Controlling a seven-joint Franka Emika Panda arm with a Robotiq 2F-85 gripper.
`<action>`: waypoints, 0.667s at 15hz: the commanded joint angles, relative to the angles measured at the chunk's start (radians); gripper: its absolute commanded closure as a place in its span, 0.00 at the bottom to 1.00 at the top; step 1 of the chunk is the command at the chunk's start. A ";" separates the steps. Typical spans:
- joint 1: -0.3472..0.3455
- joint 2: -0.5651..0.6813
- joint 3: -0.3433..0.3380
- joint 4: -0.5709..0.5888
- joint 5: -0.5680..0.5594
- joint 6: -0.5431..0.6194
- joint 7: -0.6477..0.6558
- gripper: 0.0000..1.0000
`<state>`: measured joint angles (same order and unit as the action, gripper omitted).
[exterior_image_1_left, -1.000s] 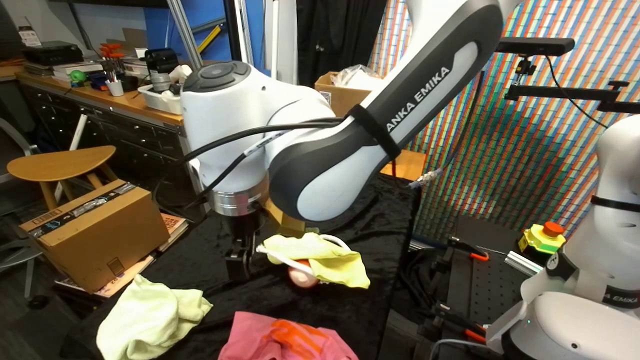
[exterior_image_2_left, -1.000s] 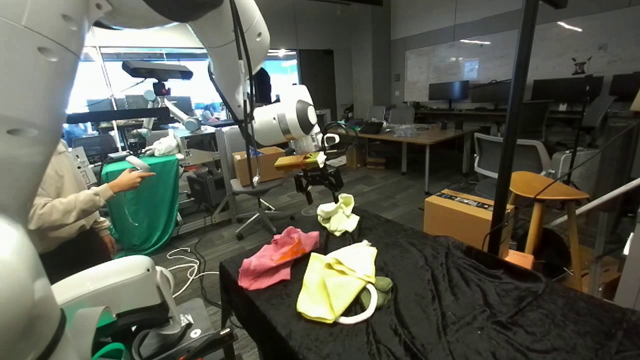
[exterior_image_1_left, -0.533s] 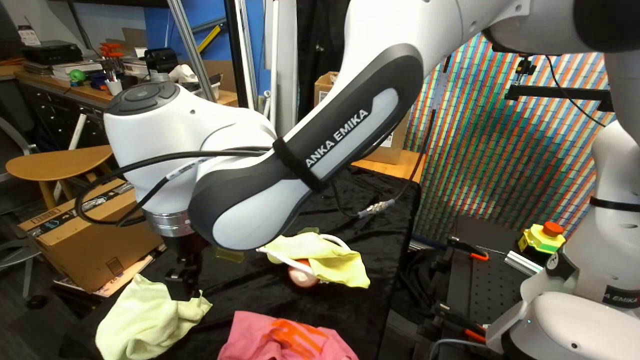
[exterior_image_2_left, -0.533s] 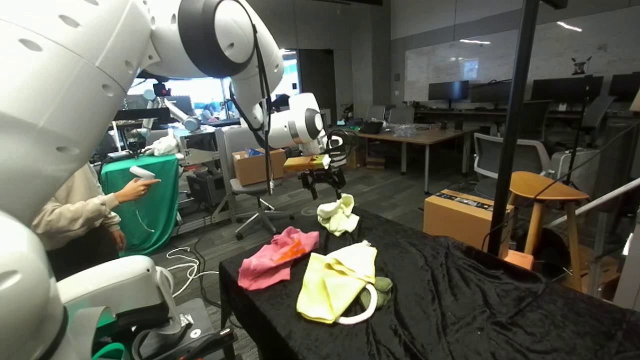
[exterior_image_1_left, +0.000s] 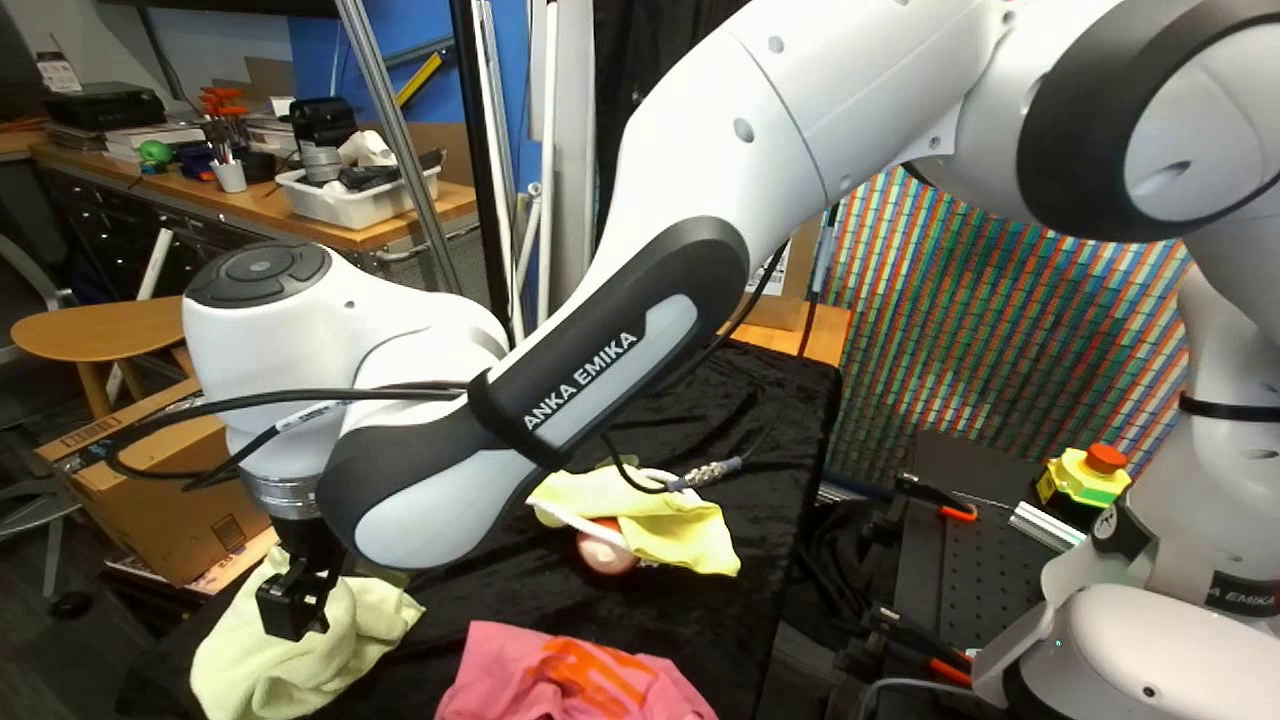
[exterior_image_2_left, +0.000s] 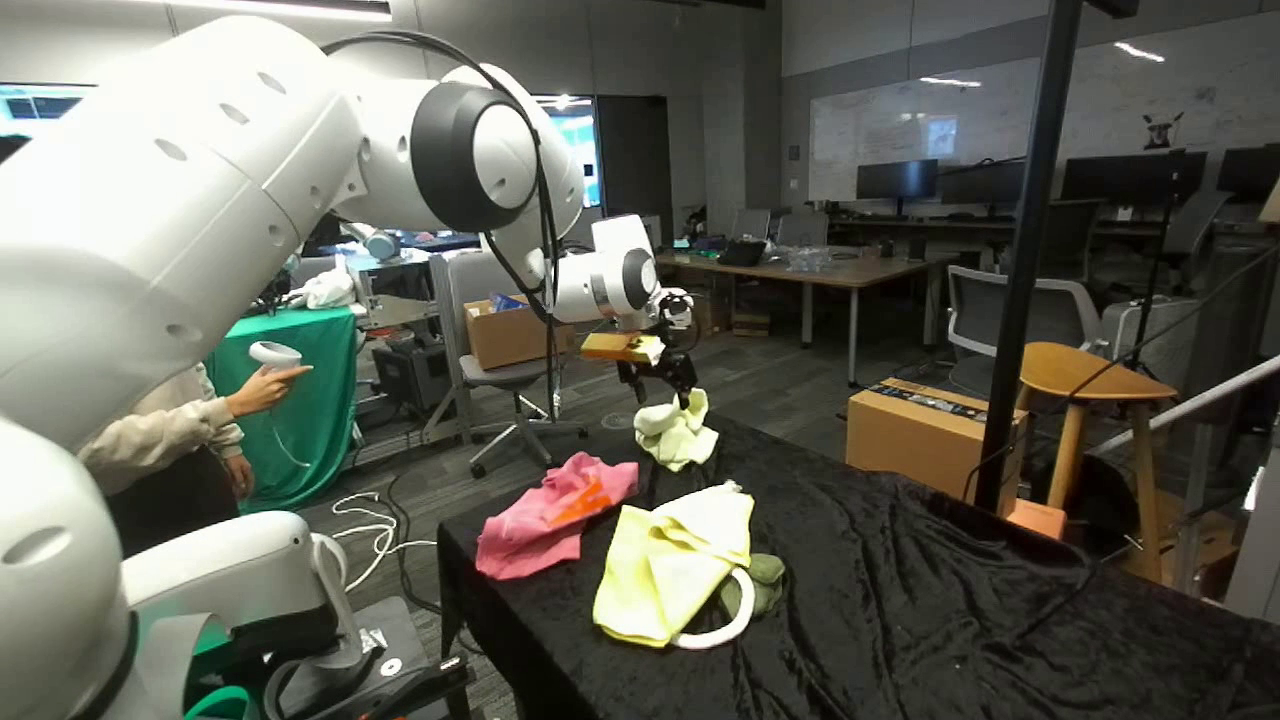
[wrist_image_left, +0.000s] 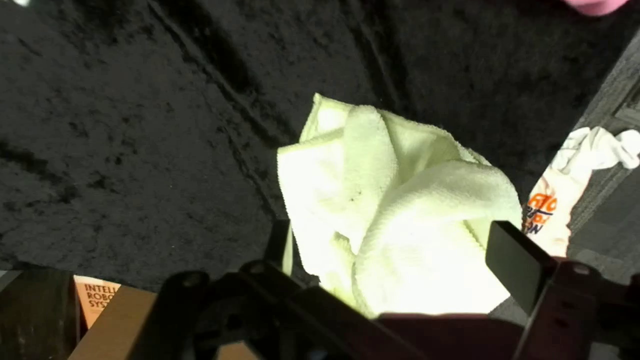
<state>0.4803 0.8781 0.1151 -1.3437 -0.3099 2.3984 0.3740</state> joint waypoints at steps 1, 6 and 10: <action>0.033 0.081 -0.030 0.101 0.063 0.075 0.042 0.00; 0.064 0.133 -0.076 0.144 0.104 0.160 0.108 0.00; 0.076 0.158 -0.102 0.163 0.119 0.168 0.128 0.00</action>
<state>0.5346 0.9945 0.0451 -1.2416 -0.2224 2.5483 0.4849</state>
